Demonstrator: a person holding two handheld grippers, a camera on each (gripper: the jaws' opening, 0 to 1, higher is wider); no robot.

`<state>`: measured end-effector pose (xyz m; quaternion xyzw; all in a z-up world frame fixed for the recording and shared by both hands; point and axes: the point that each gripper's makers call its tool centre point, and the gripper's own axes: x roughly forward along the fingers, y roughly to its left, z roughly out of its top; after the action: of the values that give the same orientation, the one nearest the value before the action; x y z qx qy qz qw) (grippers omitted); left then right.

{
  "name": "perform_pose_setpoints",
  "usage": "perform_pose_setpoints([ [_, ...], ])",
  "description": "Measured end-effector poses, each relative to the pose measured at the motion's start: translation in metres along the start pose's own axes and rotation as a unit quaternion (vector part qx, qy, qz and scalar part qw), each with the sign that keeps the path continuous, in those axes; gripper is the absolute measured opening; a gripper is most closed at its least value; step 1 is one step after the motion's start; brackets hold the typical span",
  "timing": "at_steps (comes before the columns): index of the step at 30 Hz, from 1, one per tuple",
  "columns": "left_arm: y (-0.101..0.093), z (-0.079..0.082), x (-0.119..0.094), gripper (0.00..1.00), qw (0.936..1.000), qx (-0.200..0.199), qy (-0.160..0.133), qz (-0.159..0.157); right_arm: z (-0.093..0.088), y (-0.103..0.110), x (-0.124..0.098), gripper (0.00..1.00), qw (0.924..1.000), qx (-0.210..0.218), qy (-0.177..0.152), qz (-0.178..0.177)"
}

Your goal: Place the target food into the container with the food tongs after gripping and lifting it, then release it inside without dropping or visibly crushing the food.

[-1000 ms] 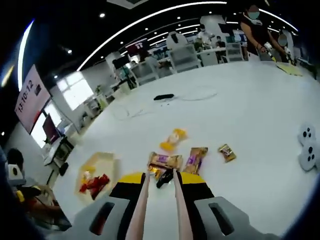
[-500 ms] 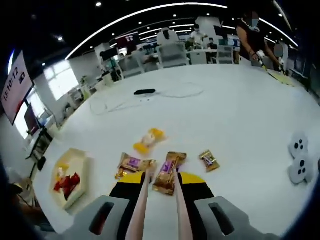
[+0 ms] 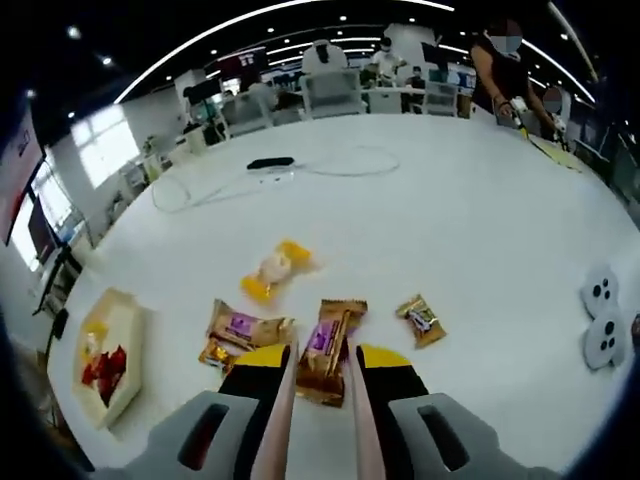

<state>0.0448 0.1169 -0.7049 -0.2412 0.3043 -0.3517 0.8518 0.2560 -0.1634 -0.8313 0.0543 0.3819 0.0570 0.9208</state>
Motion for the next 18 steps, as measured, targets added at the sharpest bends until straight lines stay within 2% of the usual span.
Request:
perform_pose_setpoints([
  [9,0.007,-0.001,-0.001,0.54,0.9999,-0.013,-0.002,0.009,-0.003,-0.002,0.003,0.23,0.9995,-0.029,0.008,-0.002],
  [11,0.006,0.004,-0.001,0.54,0.9995,-0.027,-0.016,0.004,-0.005,-0.004,0.003,0.22,0.9994,-0.034,0.011,-0.004],
  [18,0.007,0.011,-0.001,0.53,0.9995,-0.024,-0.022,0.003,-0.004,-0.006,0.003,0.21,0.9993,-0.033,0.014,0.007],
])
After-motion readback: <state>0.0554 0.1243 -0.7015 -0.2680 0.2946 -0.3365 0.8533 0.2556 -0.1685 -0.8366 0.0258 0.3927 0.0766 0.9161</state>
